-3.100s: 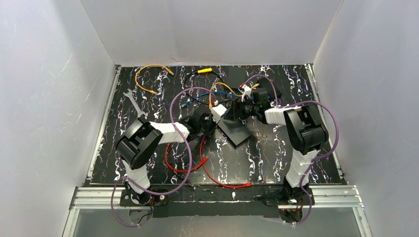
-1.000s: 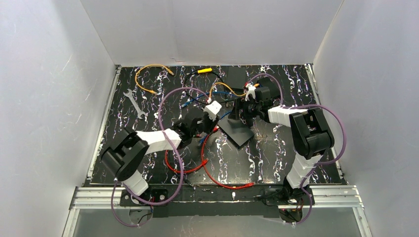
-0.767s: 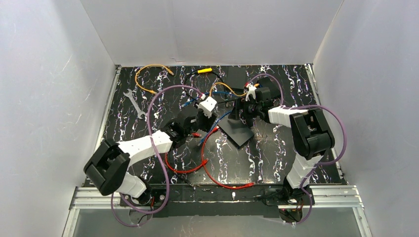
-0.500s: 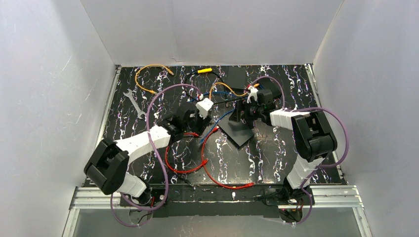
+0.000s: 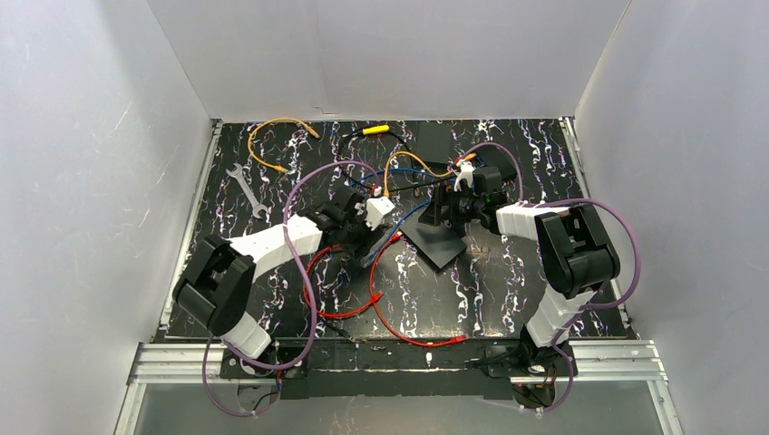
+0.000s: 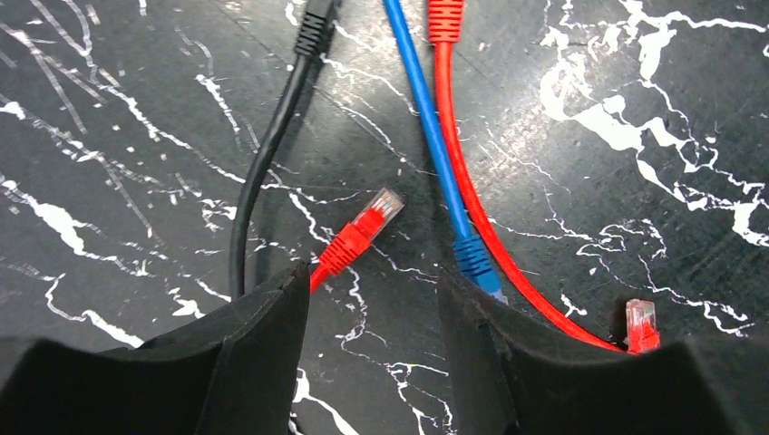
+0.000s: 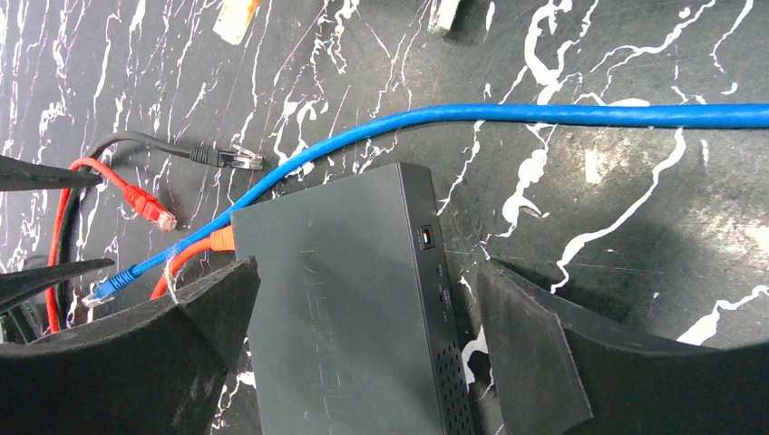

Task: Insert the plug into the switch port
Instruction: Pick up the connector from the center of the board.

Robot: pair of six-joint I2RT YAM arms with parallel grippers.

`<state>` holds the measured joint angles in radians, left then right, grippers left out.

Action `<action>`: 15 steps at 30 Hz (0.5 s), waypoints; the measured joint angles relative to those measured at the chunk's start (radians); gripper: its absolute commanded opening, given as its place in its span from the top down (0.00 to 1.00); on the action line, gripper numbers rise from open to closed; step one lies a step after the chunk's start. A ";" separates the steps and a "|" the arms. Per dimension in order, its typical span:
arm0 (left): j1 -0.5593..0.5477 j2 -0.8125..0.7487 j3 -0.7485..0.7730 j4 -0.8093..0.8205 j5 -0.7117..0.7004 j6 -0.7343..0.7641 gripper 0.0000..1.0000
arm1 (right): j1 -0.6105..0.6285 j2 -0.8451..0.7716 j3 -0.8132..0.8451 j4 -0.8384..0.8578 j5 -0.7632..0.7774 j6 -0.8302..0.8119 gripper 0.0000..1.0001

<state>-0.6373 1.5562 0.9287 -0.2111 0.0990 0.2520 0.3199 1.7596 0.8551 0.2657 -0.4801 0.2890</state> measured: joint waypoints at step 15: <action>0.010 0.126 0.049 -0.038 0.036 0.071 0.54 | 0.000 -0.005 -0.002 -0.001 -0.001 0.001 0.00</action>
<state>-0.6270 1.6817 0.9775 -0.2493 0.1349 0.3229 0.3199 1.7550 0.8528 0.2646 -0.4808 0.2897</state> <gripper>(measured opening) 0.487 0.996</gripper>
